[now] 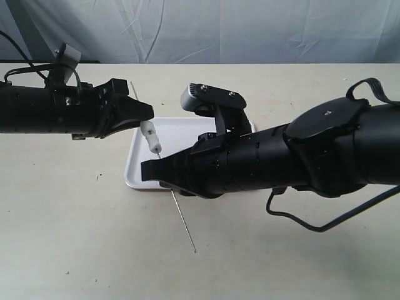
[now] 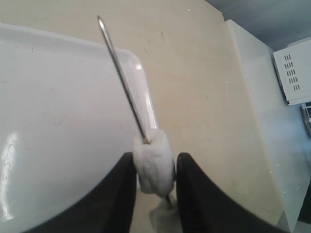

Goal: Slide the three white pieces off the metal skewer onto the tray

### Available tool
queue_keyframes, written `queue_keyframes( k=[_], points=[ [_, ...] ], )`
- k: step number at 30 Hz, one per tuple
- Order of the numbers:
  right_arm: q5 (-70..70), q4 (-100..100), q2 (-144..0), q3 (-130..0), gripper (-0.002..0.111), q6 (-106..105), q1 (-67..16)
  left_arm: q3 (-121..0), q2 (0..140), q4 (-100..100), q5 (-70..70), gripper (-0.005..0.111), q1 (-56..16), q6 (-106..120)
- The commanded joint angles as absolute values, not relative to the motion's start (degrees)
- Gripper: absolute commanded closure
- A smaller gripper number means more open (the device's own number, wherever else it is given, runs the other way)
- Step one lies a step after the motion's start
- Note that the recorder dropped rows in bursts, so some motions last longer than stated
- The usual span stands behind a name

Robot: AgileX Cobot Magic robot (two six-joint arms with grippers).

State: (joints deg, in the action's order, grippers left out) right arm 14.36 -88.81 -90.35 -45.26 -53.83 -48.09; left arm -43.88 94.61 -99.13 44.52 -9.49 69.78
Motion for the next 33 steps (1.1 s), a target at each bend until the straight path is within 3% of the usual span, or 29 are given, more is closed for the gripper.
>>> queue_keyframes(
  k=[1,7,33],
  points=[
    [15.68,-87.42,-90.31,-45.63,0.109,-54.48,-48.00,-44.13,94.68,-99.95,44.01,0.080,-9.84,70.44],
    [16.17,-86.53,-90.44,-45.38,0.109,-54.30,-48.00,-44.13,94.68,-99.95,43.76,0.087,-9.84,70.57],
    [22.63,-84.03,-90.53,-40.33,0.109,-52.27,-48.00,-44.13,94.68,-99.95,38.14,0.087,-9.84,70.67]
  ],
)
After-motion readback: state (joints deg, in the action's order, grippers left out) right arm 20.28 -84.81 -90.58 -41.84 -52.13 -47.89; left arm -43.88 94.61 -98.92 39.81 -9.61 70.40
